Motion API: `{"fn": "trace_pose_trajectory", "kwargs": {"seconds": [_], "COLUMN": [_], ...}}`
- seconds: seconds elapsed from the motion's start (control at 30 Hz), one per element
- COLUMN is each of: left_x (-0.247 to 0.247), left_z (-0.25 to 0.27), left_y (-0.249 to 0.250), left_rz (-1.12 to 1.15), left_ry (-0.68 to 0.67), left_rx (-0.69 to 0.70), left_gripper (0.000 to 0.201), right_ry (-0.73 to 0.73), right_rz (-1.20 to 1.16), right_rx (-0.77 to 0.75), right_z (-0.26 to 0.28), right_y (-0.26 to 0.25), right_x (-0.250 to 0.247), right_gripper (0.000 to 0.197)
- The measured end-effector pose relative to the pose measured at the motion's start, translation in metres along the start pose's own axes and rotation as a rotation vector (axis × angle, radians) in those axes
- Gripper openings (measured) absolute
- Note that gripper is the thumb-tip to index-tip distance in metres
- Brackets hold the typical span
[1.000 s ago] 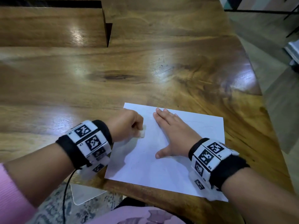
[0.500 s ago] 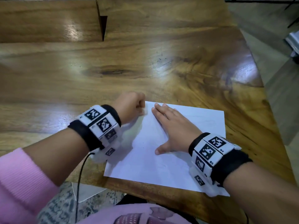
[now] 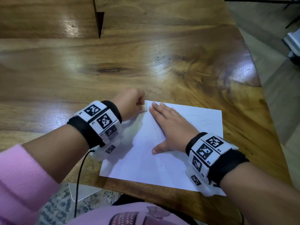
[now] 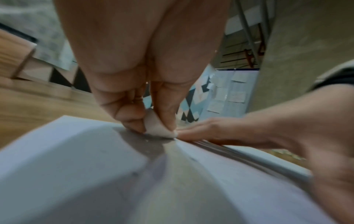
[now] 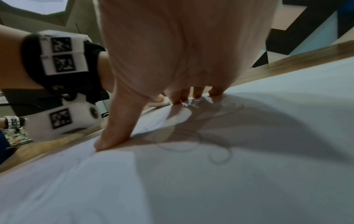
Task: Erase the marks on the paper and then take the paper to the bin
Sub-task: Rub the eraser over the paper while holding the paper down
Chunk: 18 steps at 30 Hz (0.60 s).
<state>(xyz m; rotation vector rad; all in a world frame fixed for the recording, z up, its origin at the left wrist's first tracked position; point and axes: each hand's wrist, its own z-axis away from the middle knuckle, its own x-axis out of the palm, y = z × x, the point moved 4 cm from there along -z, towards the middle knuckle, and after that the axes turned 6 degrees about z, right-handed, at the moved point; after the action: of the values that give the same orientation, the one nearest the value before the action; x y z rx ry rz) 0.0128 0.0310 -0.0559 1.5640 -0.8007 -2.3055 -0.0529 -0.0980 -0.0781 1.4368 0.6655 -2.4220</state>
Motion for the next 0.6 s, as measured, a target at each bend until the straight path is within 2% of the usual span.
{"fn": "trace_pose_trajectory", "kwargs": {"seconds": [0.07, 0.13, 0.2, 0.27, 0.33, 0.43, 0.5, 0.6], "left_x": [0.011, 0.024, 0.025, 0.016, 0.004, -0.003, 0.001, 0.015], "left_z": [0.018, 0.04, 0.045, 0.031, 0.009, -0.005, 0.008, 0.035], "left_y": [0.003, 0.0, -0.004, -0.006, -0.004, -0.003, -0.005, -0.01], "left_rz": [-0.045, -0.092, -0.083, -0.061, -0.035, 0.007, 0.003, -0.034], "left_ry": [-0.096, -0.241, -0.293, -0.222, -0.072, 0.054, 0.046, -0.123], "left_rx": [0.053, 0.094, 0.069, 0.043, 0.004, -0.033, -0.028, 0.006], "left_gripper": [0.007, 0.02, 0.019, 0.014, 0.006, 0.01, 0.01, 0.031], "right_ry": [0.002, 0.003, 0.004, 0.008, -0.002, -0.007, -0.002, 0.005], "right_rz": [-0.007, -0.015, -0.014, -0.003, 0.009, 0.011, 0.006, 0.001], "right_rx": [0.002, 0.004, 0.003, 0.003, 0.001, 0.004, 0.005, 0.009], "right_z": [0.0, 0.0, 0.0, 0.0, 0.001, 0.001, 0.0, 0.0], "right_y": [0.0, -0.001, -0.001, -0.001, -0.001, -0.001, -0.001, 0.0], "right_x": [-0.001, 0.0, 0.0, -0.001, -0.001, -0.002, -0.001, -0.001], "right_gripper": [0.125, 0.126, 0.126, 0.125, 0.125, 0.125, 0.125, 0.126]}}
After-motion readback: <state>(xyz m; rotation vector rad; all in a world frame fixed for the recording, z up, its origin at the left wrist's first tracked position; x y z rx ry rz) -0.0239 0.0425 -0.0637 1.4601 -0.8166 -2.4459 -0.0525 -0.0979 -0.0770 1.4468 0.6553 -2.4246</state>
